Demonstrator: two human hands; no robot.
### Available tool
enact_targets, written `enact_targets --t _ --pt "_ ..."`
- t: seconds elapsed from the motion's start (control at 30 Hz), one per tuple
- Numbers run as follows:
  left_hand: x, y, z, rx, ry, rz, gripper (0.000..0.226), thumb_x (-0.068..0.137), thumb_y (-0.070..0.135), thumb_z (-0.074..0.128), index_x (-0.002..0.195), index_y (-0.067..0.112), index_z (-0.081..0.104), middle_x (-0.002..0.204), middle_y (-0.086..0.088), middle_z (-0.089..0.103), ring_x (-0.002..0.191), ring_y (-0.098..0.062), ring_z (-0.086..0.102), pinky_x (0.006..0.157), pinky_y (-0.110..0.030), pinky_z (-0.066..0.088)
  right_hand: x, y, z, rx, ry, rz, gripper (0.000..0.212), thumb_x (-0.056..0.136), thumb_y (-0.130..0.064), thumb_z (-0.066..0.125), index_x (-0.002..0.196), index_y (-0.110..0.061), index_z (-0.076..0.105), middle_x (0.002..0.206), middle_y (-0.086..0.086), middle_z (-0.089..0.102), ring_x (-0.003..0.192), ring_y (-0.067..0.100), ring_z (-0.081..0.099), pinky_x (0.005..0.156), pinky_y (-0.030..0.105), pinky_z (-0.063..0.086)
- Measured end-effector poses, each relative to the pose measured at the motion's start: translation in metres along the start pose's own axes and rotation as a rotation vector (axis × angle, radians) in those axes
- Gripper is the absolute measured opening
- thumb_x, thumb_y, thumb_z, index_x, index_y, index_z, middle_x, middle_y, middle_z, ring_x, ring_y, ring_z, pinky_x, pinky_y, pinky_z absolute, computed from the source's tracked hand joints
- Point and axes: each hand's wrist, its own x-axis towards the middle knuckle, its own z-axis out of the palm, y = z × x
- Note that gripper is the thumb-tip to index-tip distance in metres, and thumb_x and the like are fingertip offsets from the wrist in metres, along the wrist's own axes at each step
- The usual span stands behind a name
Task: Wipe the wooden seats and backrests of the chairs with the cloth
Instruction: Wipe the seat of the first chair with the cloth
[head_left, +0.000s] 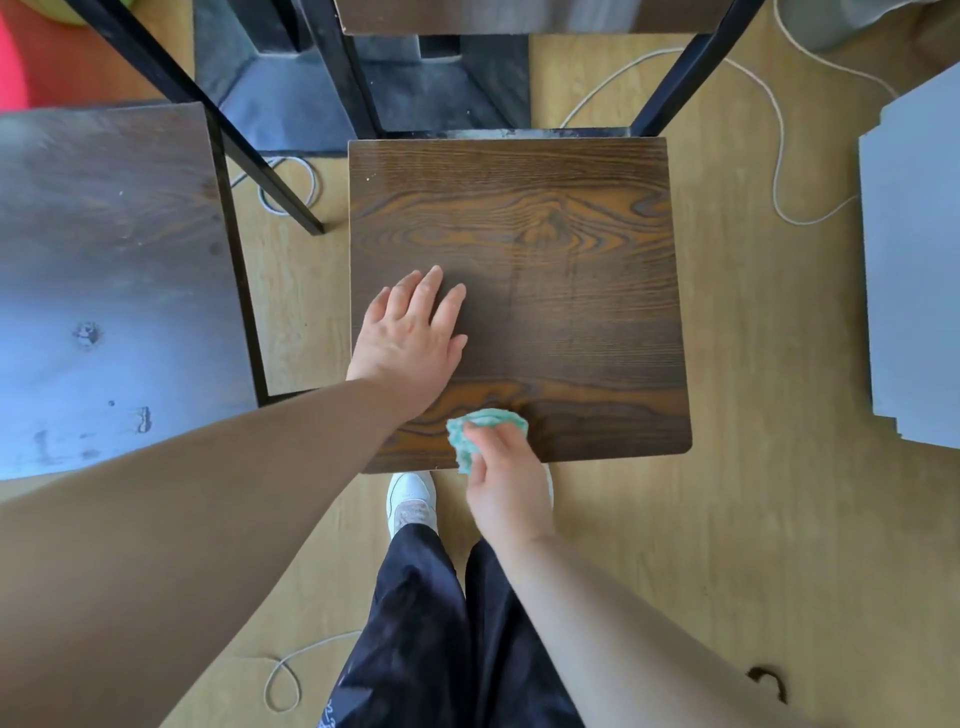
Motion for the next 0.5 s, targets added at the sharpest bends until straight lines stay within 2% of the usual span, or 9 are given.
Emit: enact_targets --t 0.13,0.27,0.37,0.4,0.5 --pt "-0.004 -0.007 -0.001 0.006 0.017 -0.01 0.056 0.1 0.043 0.035 0.15 0.02 0.025 0.157 -0.01 0.023 0.144 -0.03 0.021 0.116 -0.046 0.023 -0.004 -0.022 0.026 0.047 -0.089 -0.118 0.035 0.081 -0.003 0.057 0.113 -0.011 0.066 0.111 0.011 0.063 0.092 0.034 0.064 0.076 0.041 0.057" --pt "-0.01 -0.012 0.0 0.024 0.024 -0.031 0.056 0.1 0.042 0.037 0.149 0.019 0.026 0.157 -0.011 0.023 0.143 -0.031 0.022 0.115 -0.047 0.025 -0.002 -0.02 0.023 0.127 -0.129 -0.142 0.032 0.089 -0.007 0.052 0.117 -0.012 0.067 0.115 0.007 0.063 0.104 0.027 0.061 0.089 0.037 0.051" --pt "-0.013 -0.016 0.002 0.011 0.013 -0.055 0.057 0.099 0.043 0.037 0.15 0.019 0.025 0.158 -0.01 0.021 0.144 -0.03 0.02 0.115 -0.047 0.022 -0.003 -0.004 -0.006 0.176 0.013 -0.117 0.032 0.085 -0.006 0.055 0.112 -0.013 0.07 0.113 0.003 0.066 0.104 0.019 0.061 0.093 0.021 0.045" --pt "-0.015 -0.017 0.003 0.007 0.013 -0.061 0.058 0.099 0.043 0.037 0.15 0.019 0.025 0.158 -0.01 0.021 0.144 -0.03 0.019 0.115 -0.046 0.022 -0.003 0.004 -0.02 0.17 0.066 -0.107 0.032 0.085 -0.005 0.056 0.111 -0.014 0.07 0.113 0.003 0.066 0.104 0.017 0.061 0.094 0.02 0.044" --pt "-0.02 -0.023 0.004 -0.004 0.013 -0.079 0.057 0.1 0.044 0.035 0.151 0.02 0.023 0.159 -0.009 0.019 0.144 -0.03 0.017 0.115 -0.046 0.021 0.001 0.037 -0.063 0.067 0.184 -0.069 0.031 0.085 -0.001 0.059 0.112 -0.011 0.071 0.112 0.004 0.067 0.104 0.02 0.062 0.093 0.026 0.046"
